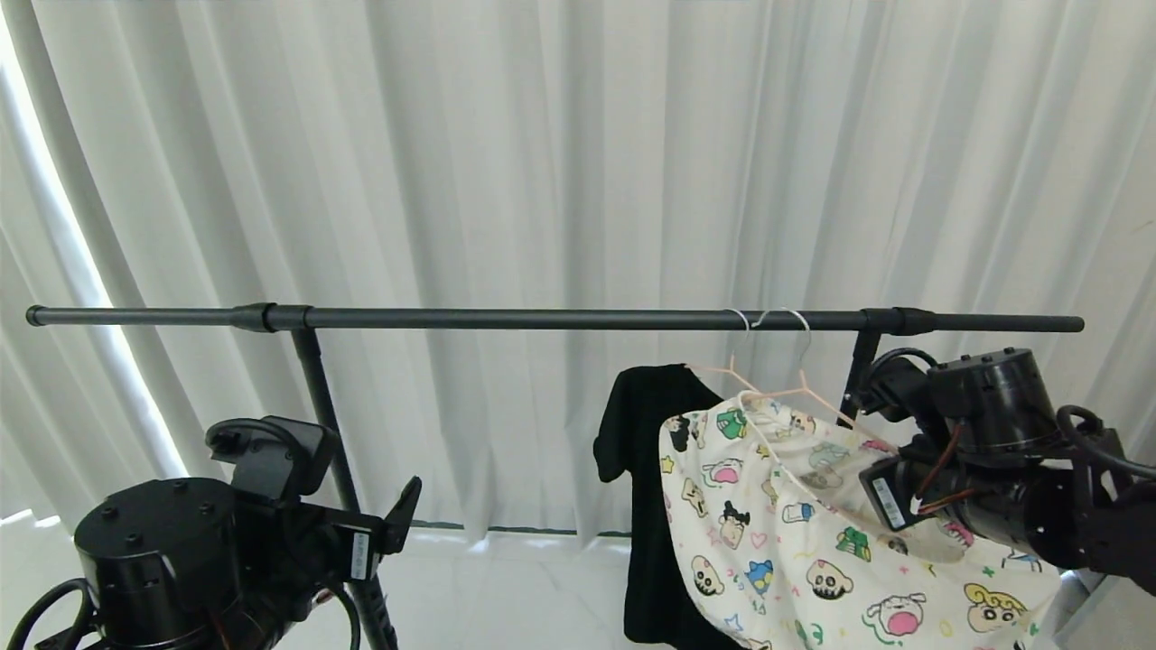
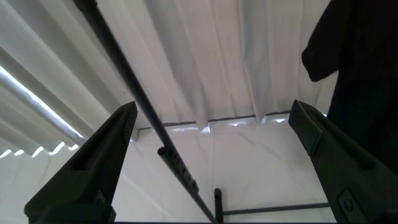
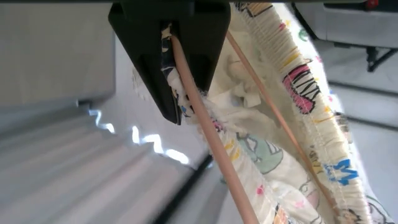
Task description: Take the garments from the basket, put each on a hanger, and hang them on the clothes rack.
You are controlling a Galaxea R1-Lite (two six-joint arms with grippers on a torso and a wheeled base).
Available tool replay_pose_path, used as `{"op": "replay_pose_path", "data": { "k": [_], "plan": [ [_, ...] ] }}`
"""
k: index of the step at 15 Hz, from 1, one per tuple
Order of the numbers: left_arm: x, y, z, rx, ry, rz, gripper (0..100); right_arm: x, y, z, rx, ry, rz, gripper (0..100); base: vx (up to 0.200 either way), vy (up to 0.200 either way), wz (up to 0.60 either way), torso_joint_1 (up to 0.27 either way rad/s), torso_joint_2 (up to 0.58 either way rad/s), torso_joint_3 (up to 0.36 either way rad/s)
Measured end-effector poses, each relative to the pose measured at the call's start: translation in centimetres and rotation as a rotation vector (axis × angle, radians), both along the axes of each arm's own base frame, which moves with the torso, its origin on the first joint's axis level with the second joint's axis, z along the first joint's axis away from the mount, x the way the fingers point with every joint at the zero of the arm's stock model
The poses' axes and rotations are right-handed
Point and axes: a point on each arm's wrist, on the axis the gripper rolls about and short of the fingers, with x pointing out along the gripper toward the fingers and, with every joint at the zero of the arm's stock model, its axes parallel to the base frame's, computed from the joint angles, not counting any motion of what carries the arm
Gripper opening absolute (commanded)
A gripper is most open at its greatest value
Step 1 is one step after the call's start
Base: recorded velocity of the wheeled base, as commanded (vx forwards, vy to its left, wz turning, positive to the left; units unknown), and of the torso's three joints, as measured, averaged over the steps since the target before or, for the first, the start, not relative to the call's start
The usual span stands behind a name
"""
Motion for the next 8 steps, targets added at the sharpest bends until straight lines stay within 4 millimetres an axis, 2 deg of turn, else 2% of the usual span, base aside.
{"op": "replay_pose_path", "data": {
  "k": [5,8],
  "plan": [
    [0.0,0.0,0.1,-0.001,-0.003,0.001,100,3.3,3.6,1.5,0.016,-0.021,0.046,0,0.000,0.000,0.00,0.000,0.00,0.000],
    [0.0,0.0,0.1,-0.003,-0.003,0.001,100,3.8,6.1,1.3,0.085,-0.012,0.067,0,0.000,0.000,0.00,0.000,0.00,0.000]
  ]
}}
